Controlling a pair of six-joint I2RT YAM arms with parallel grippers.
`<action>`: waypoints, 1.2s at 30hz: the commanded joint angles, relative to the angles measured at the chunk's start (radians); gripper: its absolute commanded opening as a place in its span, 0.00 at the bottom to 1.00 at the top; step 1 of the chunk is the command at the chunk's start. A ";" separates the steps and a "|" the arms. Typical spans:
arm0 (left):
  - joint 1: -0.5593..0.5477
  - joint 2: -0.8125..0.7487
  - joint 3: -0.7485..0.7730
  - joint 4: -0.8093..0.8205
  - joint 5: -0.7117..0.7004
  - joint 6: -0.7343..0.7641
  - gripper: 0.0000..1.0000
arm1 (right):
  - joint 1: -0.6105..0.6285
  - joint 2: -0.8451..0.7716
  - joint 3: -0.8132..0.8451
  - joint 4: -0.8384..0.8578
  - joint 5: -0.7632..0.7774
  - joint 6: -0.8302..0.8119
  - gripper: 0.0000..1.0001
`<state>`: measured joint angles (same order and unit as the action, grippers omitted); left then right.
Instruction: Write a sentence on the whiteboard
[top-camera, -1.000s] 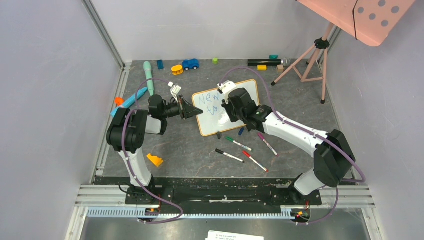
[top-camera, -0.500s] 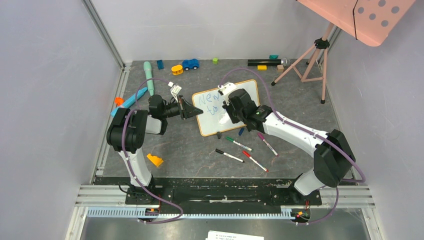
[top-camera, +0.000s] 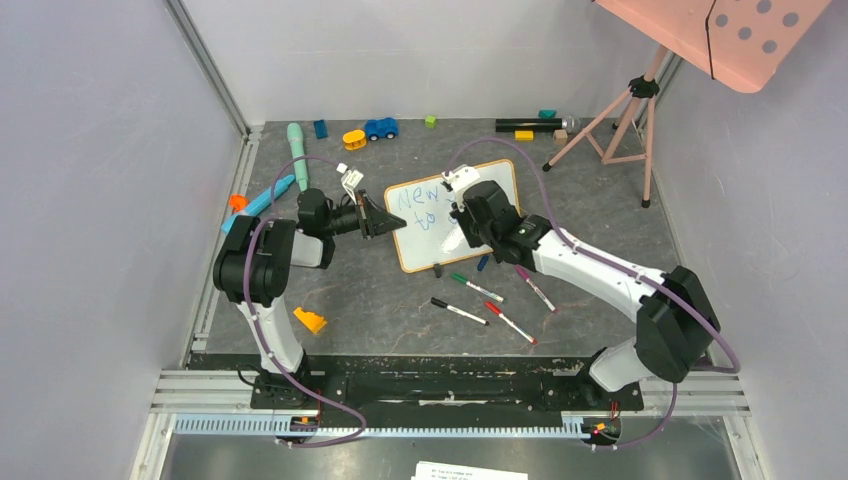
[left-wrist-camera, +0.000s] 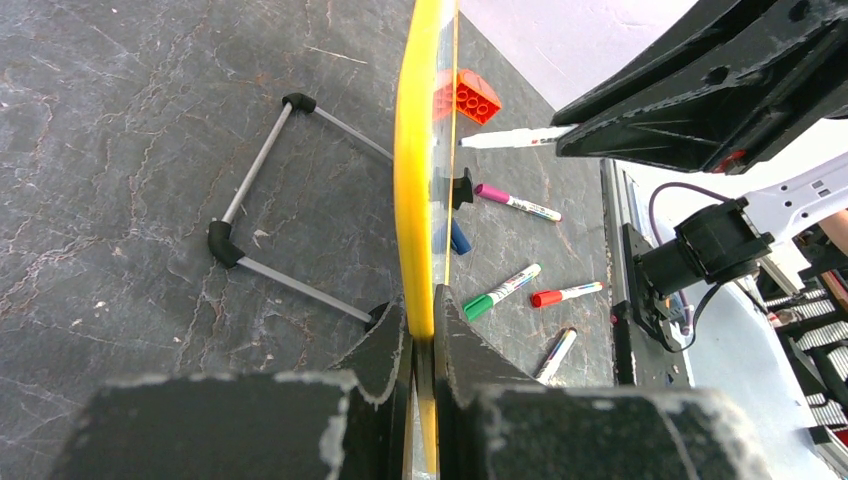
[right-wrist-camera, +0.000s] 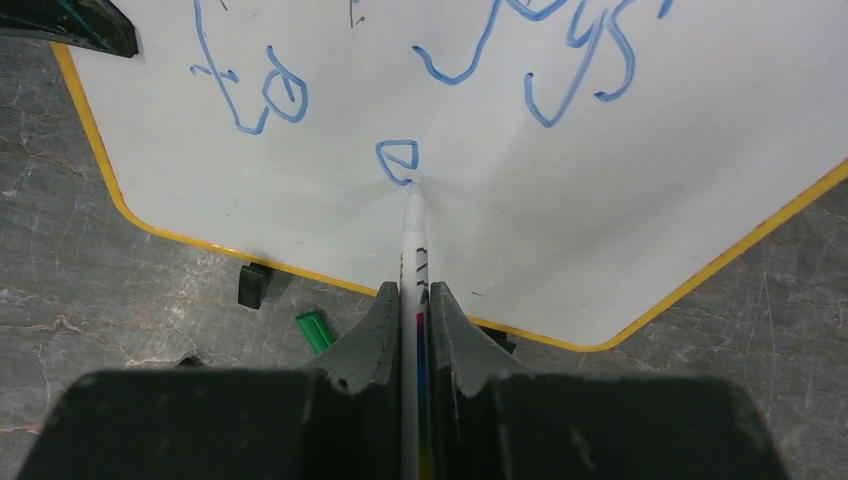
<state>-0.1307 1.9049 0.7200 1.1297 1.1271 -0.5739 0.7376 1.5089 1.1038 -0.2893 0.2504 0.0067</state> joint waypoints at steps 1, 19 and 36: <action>0.000 0.000 -0.010 -0.045 -0.033 0.154 0.02 | -0.001 -0.105 -0.037 0.112 0.000 -0.016 0.00; 0.000 0.021 -0.002 0.010 0.006 0.114 0.02 | -0.001 -0.079 -0.046 0.125 0.029 -0.008 0.00; 0.001 0.013 -0.014 0.020 0.004 0.117 0.02 | -0.001 -0.034 -0.010 0.123 0.047 -0.014 0.00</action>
<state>-0.1307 1.9053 0.7246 1.1290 1.1324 -0.5735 0.7372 1.4624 1.0351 -0.1860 0.2749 -0.0086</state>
